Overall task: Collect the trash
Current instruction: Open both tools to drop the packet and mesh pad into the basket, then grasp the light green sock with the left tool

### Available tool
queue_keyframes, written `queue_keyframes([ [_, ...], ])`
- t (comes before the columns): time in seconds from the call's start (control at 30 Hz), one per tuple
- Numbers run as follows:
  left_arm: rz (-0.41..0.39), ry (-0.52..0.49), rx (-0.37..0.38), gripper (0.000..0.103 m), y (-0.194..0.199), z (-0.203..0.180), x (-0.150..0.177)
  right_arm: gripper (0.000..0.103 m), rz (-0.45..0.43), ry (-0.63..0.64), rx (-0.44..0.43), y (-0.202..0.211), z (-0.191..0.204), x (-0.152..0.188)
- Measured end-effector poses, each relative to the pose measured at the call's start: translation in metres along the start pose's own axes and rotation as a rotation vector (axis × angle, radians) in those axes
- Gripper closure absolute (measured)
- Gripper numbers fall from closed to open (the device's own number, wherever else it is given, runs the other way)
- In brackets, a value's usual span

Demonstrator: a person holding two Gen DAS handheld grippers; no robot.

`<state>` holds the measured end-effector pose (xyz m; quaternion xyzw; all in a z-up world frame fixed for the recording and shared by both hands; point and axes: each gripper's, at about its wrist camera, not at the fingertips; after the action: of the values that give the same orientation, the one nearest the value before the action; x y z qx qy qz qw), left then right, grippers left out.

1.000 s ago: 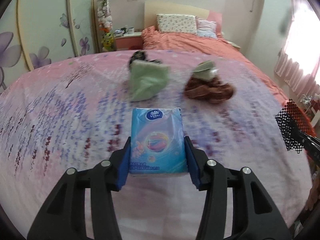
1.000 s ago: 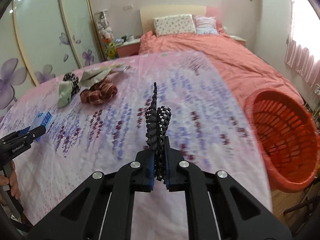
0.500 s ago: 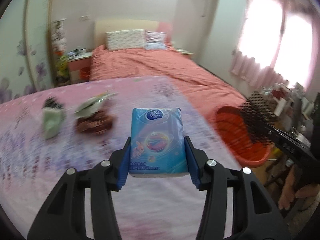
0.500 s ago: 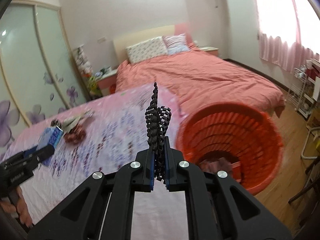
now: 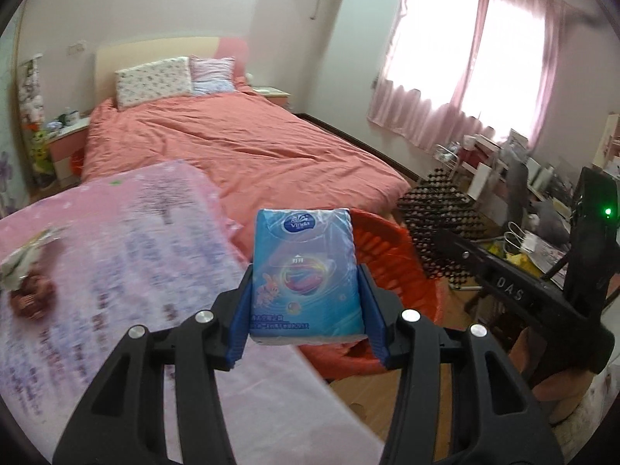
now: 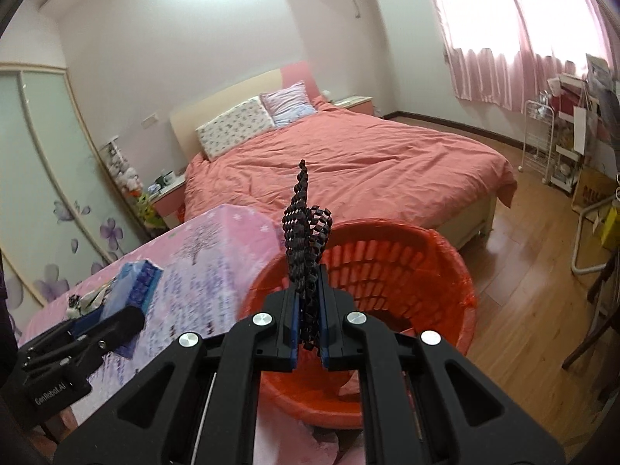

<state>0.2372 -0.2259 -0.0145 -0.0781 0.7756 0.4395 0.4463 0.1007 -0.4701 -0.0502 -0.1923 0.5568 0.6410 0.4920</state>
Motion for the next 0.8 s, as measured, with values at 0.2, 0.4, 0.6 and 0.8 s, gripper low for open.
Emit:
queue_keyframes([
  [0.2, 0.043, -0.023, 0.003, 0.049, -0.048, -0.016, -0.010, 0.093, 0.016, -0.033, 0.010, -0.020, -0.018, 0.000],
  [0.4, 0.093, 0.009, -0.056, 0.038, -0.077, 0.004, -0.002, 0.048, 0.044, -0.006, 0.065, -0.033, -0.019, 0.012],
  [0.6, 0.094, 0.033, -0.149, 0.029, -0.060, 0.039, 0.012, 0.041, 0.066, 0.029, 0.099, -0.033, -0.010, 0.020],
  [0.8, 0.076, 0.061, -0.260, 0.028, -0.021, 0.090, 0.026, 0.039, 0.074, 0.112, 0.109, -0.029, 0.020, 0.028],
])
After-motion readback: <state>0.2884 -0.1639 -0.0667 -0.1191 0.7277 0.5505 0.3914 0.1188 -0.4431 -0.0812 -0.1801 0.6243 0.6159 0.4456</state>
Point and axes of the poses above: each gripper's, at about its wrist camera, not at the fingertips, and y roughly against the way its jaws point, z to its left, x to its underside, and after that the axes turned 1 degree about y, right-handed
